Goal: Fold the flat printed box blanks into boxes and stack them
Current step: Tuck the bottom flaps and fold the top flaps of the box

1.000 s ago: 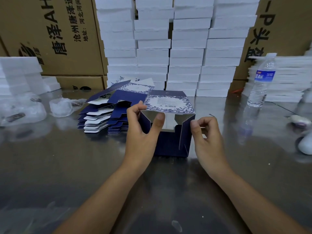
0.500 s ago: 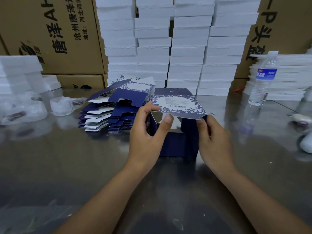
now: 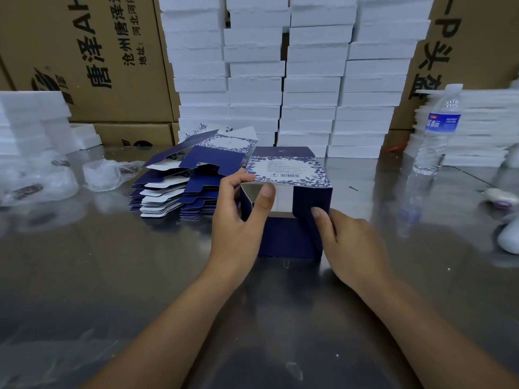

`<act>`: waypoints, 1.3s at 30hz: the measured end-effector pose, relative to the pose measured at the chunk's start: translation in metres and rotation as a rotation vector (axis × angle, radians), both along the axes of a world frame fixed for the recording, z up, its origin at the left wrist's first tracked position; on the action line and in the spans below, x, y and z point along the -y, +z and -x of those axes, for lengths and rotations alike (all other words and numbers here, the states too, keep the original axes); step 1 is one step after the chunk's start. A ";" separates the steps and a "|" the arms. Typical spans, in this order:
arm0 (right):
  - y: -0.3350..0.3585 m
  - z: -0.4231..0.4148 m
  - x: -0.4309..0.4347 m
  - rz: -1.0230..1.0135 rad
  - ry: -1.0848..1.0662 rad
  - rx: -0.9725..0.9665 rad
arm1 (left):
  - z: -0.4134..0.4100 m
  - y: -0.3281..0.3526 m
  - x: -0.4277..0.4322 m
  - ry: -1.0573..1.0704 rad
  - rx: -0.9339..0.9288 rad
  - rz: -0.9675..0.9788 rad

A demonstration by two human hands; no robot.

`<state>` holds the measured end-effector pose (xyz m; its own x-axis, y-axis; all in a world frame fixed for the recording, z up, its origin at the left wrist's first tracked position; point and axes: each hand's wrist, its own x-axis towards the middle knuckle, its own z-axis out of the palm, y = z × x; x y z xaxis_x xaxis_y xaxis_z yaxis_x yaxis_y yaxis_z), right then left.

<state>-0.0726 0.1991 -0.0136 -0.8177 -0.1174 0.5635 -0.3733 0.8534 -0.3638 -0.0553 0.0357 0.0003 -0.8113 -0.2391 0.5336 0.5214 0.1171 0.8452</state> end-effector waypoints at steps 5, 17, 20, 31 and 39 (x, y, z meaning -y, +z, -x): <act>0.000 0.002 -0.003 -0.068 -0.009 0.041 | 0.000 -0.001 0.000 -0.005 0.000 0.005; -0.007 0.006 -0.003 -0.114 0.031 0.144 | 0.004 -0.002 0.003 0.008 0.002 -0.035; -0.007 0.006 -0.003 -0.059 0.019 0.126 | 0.004 -0.003 0.002 -0.002 -0.009 -0.034; -0.007 0.004 -0.004 -0.193 -0.041 0.236 | 0.007 -0.003 0.002 -0.007 -0.027 -0.045; -0.008 0.005 -0.006 -0.160 0.131 0.213 | 0.009 0.000 0.006 0.054 -0.046 -0.084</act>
<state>-0.0772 0.2050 -0.0217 -0.8876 -0.3034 0.3467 -0.4138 0.8559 -0.3103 -0.0642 0.0294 0.0003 -0.7711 -0.3276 0.5459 0.5545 0.0758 0.8287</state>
